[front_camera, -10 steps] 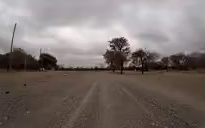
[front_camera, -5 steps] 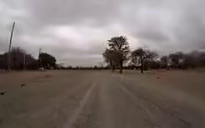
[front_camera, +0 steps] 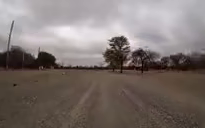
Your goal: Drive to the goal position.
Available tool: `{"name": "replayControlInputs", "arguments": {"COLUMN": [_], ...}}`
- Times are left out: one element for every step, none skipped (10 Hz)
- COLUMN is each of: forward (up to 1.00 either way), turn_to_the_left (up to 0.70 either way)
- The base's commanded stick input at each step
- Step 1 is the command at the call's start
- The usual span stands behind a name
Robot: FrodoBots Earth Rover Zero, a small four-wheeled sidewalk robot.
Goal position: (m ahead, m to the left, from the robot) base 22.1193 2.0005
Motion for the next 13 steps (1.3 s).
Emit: {"name": "replayControlInputs", "arguments": {"forward": [0.7, 0.7, 0.7, 0.7, 0.7, 0.7, 0.7, 0.7, 0.7, 0.7, 0.7, 0.7, 0.7], "turn_to_the_left": [-0.01, -0.01, -0.01, -0.01, -0.01, -0.01, -0.01, -0.01, -0.01, 0.0, 0.01, 0.01, 0.01]}}
